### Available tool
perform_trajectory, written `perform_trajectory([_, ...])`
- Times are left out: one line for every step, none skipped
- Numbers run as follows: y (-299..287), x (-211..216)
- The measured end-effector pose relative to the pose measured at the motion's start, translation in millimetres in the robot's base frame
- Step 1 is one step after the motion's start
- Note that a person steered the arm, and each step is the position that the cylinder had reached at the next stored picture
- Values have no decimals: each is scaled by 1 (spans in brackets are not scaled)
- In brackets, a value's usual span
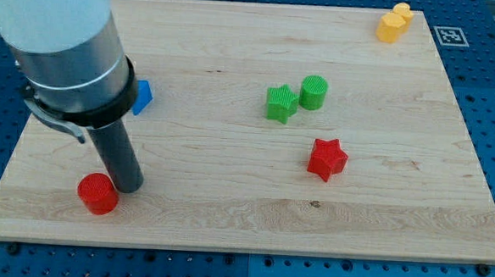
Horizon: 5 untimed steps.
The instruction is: Slide the red circle slightly towards the bottom left side of the board
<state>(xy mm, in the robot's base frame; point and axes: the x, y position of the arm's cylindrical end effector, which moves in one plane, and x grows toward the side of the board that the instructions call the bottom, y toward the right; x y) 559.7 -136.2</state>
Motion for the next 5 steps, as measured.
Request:
perform_trajectory([-2,2])
perform_trajectory([-17,2])
perform_trajectory([-24,2])
perform_trajectory([-34,4])
perform_trajectory([-45,9])
